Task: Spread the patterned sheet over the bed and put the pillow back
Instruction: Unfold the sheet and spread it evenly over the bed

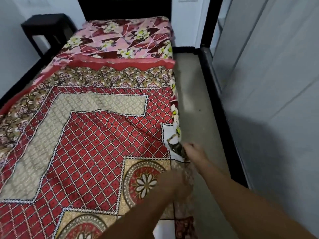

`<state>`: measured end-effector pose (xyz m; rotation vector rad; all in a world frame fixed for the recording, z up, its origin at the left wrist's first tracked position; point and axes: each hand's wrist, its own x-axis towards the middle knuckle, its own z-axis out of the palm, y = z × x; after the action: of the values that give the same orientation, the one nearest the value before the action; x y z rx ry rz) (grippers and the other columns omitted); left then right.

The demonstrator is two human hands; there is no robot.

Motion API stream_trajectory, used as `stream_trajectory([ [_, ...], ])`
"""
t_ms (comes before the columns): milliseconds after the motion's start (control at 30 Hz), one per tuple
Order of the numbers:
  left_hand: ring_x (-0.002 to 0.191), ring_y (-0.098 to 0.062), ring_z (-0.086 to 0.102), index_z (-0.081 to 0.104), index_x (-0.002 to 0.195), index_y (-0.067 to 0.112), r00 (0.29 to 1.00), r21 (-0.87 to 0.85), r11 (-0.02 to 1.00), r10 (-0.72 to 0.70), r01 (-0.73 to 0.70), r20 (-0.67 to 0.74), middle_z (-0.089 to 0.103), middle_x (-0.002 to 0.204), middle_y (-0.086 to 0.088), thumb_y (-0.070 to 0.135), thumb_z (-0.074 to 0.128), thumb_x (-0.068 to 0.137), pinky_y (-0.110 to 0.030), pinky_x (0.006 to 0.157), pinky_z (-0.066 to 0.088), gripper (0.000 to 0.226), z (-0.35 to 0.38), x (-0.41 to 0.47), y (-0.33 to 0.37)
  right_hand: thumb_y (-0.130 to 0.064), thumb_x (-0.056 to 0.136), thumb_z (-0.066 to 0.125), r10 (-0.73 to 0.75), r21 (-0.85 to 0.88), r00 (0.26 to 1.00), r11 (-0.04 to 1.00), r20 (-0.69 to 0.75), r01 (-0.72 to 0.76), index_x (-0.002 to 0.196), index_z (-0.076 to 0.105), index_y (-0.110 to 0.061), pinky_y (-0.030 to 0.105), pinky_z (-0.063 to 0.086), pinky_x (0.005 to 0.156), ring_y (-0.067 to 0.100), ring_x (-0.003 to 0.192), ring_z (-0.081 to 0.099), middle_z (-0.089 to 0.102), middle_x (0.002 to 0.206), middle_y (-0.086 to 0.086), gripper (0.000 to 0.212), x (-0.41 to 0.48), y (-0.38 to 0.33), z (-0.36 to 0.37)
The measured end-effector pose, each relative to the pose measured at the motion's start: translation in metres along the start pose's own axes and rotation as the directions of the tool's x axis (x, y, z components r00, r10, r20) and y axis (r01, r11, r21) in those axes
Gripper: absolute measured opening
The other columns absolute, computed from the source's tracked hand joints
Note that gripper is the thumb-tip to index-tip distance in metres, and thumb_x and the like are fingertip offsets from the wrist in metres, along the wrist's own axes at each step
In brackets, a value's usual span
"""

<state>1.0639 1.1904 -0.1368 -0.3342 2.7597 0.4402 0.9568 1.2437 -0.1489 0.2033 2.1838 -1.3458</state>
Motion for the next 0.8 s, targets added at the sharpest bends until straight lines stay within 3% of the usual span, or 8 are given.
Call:
stream_trajectory([
  [33, 0.098, -0.033, 0.067, 0.067, 0.106, 0.015, 1.0, -0.003, 1.0, 0.01, -0.01, -0.026, 0.07, 0.105, -0.011, 0.047, 0.046, 0.095, -0.04, 0.079, 0.053, 0.04, -0.038, -0.002, -0.024, -0.053, 0.088, 0.067, -0.023, -0.021, 0.999, 1.0, 0.026, 0.023, 0.098, 0.072, -0.017, 0.036, 0.054, 0.086, 0.021, 0.094, 0.065, 0.07, 0.099, 0.001, 0.038, 0.007, -0.006, -0.001],
  [133, 0.095, -0.029, 0.062, 0.059, 0.108, 0.016, 0.946, -0.182, 0.962, -0.243, 0.205, -0.214, 0.065, 0.104, -0.009, 0.046, 0.044, 0.098, -0.039, 0.081, 0.051, 0.034, -0.029, -0.018, -0.046, -0.053, 0.087, 0.07, -0.059, -0.013, 0.994, 0.998, 0.089, 0.061, 0.097, 0.074, -0.015, 0.037, 0.055, 0.087, 0.023, 0.093, 0.066, 0.072, 0.098, 0.003, 0.04, 0.026, -0.026, 0.002],
  [300, 0.108, -0.022, 0.049, 0.052, 0.117, 0.015, 0.949, -0.323, 0.911, -0.302, 0.258, -0.095, 0.054, 0.117, -0.007, 0.041, 0.049, 0.098, -0.04, 0.093, 0.048, 0.033, -0.013, -0.016, -0.059, -0.049, 0.08, 0.079, -0.009, -0.019, 0.998, 1.0, 0.065, 0.01, 0.102, 0.068, -0.012, 0.042, 0.059, 0.086, 0.028, 0.092, 0.068, 0.071, 0.099, 0.007, 0.045, 0.049, -0.053, 0.02],
  [400, 0.113, -0.027, 0.049, 0.052, 0.121, 0.012, 0.948, -0.321, 0.897, -0.318, 0.304, 0.01, 0.053, 0.121, -0.011, 0.041, 0.052, 0.095, -0.042, 0.098, 0.046, 0.038, -0.014, -0.007, -0.061, -0.03, 0.084, 0.078, -0.031, -0.12, 0.998, 0.992, 0.049, 0.036, 0.092, 0.07, -0.012, 0.032, 0.054, 0.081, 0.026, 0.091, 0.067, 0.071, 0.095, 0.005, 0.021, 0.059, -0.062, 0.033],
  [567, 0.115, -0.03, 0.049, 0.053, 0.121, 0.011, 0.95, -0.312, 0.898, -0.284, 0.31, 0.125, 0.05, 0.123, -0.013, 0.044, 0.057, 0.093, -0.042, 0.096, 0.046, 0.043, -0.022, -0.003, -0.066, -0.017, 0.094, 0.064, -0.041, 0.27, 0.989, 0.963, 0.144, 0.0, 0.109, 0.068, -0.004, 0.044, 0.062, 0.079, 0.03, 0.088, 0.074, 0.075, 0.102, 0.015, 0.019, 0.067, -0.084, 0.02],
  [667, 0.11, -0.026, 0.049, 0.053, 0.117, 0.013, 0.957, -0.317, 0.903, -0.26, 0.289, 0.132, 0.049, 0.118, -0.009, 0.045, 0.059, 0.093, -0.04, 0.092, 0.046, 0.04, -0.025, -0.005, -0.068, -0.008, 0.1, 0.049, 0.034, 0.323, 0.977, 0.941, 0.212, -0.103, 0.087, 0.065, -0.005, 0.026, 0.056, 0.054, 0.015, 0.056, 0.066, 0.07, 0.072, 0.009, 0.021, 0.074, -0.081, -0.001],
  [733, 0.104, -0.021, 0.048, 0.054, 0.112, 0.016, 0.954, -0.329, 0.896, -0.264, 0.298, 0.145, 0.047, 0.112, -0.005, 0.047, 0.06, 0.092, -0.038, 0.089, 0.046, 0.038, -0.024, -0.004, -0.068, -0.025, 0.104, 0.049, 0.109, 0.299, 0.955, 0.935, 0.277, -0.193, 0.09, 0.06, -0.009, 0.024, 0.046, 0.043, 0.012, 0.052, 0.059, 0.065, 0.066, 0.004, 0.025, 0.08, -0.082, -0.011],
  [800, 0.101, -0.019, 0.046, 0.054, 0.111, 0.017, 0.948, -0.328, 0.891, -0.272, 0.313, 0.165, 0.046, 0.109, -0.003, 0.048, 0.062, 0.09, -0.036, 0.086, 0.045, 0.038, -0.026, -0.001, -0.067, -0.058, 0.097, 0.055, 0.142, 0.164, 0.903, 0.96, 0.406, -0.225, 0.099, 0.06, -0.014, 0.032, 0.048, 0.056, 0.02, 0.077, 0.062, 0.066, 0.092, 0.008, 0.045, 0.087, -0.094, -0.015],
])
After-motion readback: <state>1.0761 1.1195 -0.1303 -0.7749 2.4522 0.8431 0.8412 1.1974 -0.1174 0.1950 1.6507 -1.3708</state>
